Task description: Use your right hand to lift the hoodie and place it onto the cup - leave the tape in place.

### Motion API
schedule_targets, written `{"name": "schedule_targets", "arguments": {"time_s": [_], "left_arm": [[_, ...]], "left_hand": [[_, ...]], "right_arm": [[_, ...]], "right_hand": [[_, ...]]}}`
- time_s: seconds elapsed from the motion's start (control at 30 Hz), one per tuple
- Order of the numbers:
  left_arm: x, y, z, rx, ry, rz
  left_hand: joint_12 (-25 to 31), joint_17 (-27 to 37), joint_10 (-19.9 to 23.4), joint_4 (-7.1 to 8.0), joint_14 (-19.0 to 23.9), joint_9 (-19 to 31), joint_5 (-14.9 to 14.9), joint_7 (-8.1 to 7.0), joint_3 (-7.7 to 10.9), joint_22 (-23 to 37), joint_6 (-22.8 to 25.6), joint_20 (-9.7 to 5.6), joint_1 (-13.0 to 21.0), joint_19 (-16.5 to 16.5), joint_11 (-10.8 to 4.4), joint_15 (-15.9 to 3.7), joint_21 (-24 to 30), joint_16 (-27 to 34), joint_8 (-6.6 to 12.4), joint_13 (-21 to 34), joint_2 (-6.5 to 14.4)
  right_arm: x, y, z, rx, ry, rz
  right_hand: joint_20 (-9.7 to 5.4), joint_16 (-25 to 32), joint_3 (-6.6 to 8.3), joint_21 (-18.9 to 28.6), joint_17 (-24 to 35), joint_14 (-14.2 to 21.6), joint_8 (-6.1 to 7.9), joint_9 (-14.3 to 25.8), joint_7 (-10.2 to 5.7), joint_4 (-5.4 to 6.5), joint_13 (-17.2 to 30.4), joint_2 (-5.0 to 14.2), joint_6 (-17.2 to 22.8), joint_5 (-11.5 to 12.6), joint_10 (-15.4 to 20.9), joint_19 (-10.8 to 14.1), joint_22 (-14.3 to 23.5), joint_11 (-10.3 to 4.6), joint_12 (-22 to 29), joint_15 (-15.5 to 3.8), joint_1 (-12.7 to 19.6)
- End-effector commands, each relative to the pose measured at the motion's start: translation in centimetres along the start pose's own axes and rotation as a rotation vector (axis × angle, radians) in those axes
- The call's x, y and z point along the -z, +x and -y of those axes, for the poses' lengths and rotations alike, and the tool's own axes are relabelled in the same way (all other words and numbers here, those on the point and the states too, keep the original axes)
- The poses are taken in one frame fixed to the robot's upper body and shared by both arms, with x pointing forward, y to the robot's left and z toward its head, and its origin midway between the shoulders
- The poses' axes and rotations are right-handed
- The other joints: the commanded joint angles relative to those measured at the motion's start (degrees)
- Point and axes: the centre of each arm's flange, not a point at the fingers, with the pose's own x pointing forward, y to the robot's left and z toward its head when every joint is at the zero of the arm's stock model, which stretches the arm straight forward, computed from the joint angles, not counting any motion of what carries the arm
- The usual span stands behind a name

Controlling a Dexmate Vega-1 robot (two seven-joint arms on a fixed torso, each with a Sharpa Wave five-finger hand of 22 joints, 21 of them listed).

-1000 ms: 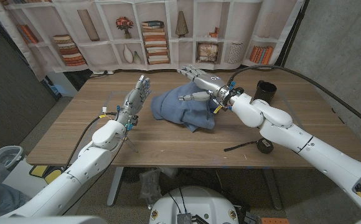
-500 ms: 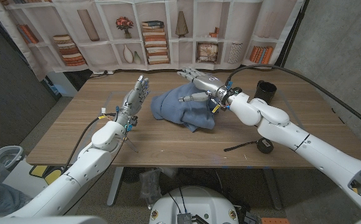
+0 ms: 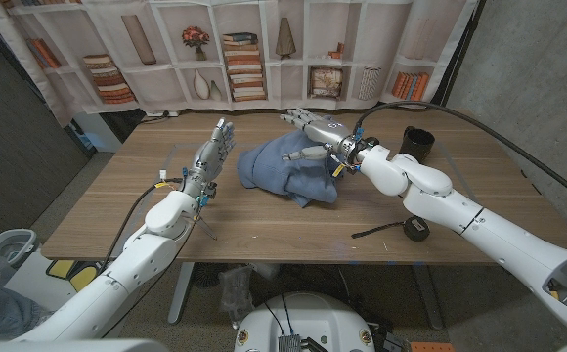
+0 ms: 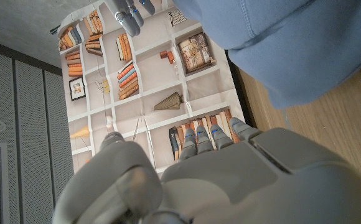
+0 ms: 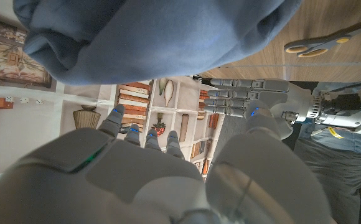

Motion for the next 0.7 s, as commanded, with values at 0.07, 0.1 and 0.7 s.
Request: {"name": "schedule_targets", "arguments": {"time_s": [0.07, 0.1, 0.7], "left_arm": [[0.1, 0.5, 0.2, 0.014, 0.004, -0.018], [0.1, 0.6, 0.2, 0.016, 0.006, -0.019], [-0.1, 1.1, 0.1, 0.027, 0.004, -0.020]], "left_hand": [[-0.2, 0.2, 0.1, 0.05, 0.2, 0.3, 0.3, 0.27, -0.50, 0.3, 0.5, -0.09, 0.5, -0.2, 0.05, 0.11, 0.1, 0.1, 0.06, 0.3, 0.0], [-0.2, 0.2, 0.1, 0.05, 0.1, 0.3, 0.3, 0.27, -0.52, 0.3, 0.5, -0.08, 0.6, -0.2, 0.15, 0.24, 0.1, 0.1, 0.04, 0.3, 0.0], [-0.3, 0.2, 0.0, 0.06, 0.0, 0.3, 0.4, 0.49, -0.76, 0.3, 0.6, -0.06, 0.7, -0.3, 0.53, 0.58, 0.1, 0.1, -0.02, 0.3, 0.1]], "right_arm": [[0.7, 0.3, -0.7, -0.020, -0.029, -0.026], [0.7, 0.3, -0.8, -0.019, -0.036, -0.026], [0.6, 0.9, -2.1, -0.052, -0.050, -0.031]], "right_hand": [[0.13, 0.1, -0.17, 0.5, 0.2, 0.0, 0.43, 0.2, 0.07, 0.09, 0.1, -0.27, -1.0, 0.5, -0.4, 0.4, 0.4, -0.15, 0.1, 0.22, 0.7], [0.14, 0.1, -0.21, 0.5, 0.2, 0.0, 0.30, 0.2, 0.24, 0.09, 0.1, -0.26, -1.5, 0.5, -0.5, 0.4, 0.4, -0.16, 0.1, 0.21, 0.7], [0.16, -0.1, -0.55, 0.4, 0.2, -0.7, -0.10, 0.3, 0.63, -0.09, 0.1, -0.32, -4.0, 1.2, -1.4, 0.3, 0.3, -0.16, 0.0, 0.19, 1.6]]}}
